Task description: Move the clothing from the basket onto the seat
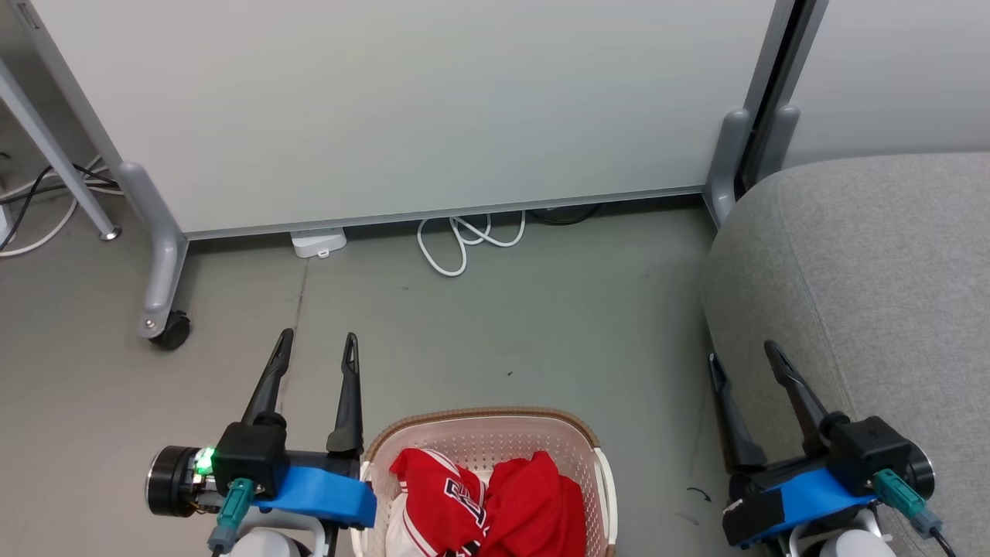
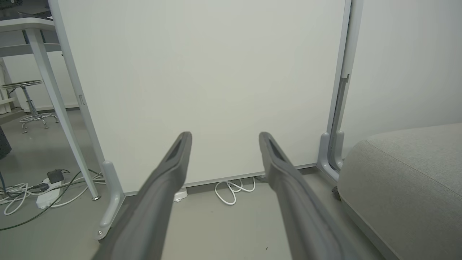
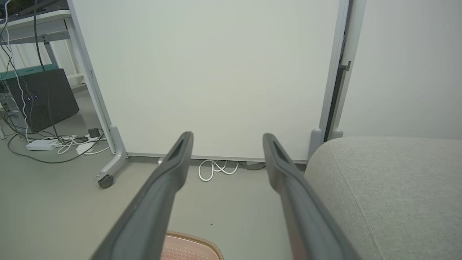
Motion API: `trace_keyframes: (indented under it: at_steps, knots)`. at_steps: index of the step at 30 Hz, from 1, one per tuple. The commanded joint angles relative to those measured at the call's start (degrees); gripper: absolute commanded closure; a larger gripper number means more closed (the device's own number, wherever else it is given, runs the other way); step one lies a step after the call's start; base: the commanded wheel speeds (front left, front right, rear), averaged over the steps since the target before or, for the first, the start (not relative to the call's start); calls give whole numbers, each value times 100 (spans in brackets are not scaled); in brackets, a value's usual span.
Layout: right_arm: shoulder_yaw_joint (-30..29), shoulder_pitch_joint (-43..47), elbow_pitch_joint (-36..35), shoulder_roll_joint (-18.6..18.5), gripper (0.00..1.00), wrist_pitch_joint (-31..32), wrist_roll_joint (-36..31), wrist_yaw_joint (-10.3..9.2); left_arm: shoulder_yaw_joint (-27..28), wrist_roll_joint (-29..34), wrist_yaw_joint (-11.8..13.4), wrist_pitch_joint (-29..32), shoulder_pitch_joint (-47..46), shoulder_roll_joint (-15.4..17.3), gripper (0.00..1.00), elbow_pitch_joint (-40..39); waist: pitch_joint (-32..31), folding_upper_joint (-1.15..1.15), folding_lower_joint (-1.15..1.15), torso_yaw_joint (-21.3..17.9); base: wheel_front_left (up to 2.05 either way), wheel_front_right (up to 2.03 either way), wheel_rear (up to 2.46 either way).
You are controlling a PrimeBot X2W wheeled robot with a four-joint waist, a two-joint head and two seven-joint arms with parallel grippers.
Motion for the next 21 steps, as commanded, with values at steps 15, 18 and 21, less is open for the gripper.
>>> trace_keyframes:
  at_steps: [15,18,21]
  knots:
    - [29,-141,-2,-33,0,-24,-42,10,-27,153,-328,-16,-391,112,0,282,165,0,0,-52,0,0,0]
    - [42,-168,-8,-33,0,-23,-69,10,-74,169,-386,-16,-497,148,0,410,222,0,0,-97,0,0,0]
    - [44,-239,-31,-32,0,-23,-88,10,-218,211,-472,-16,-697,197,0,645,354,0,0,-164,0,0,0]
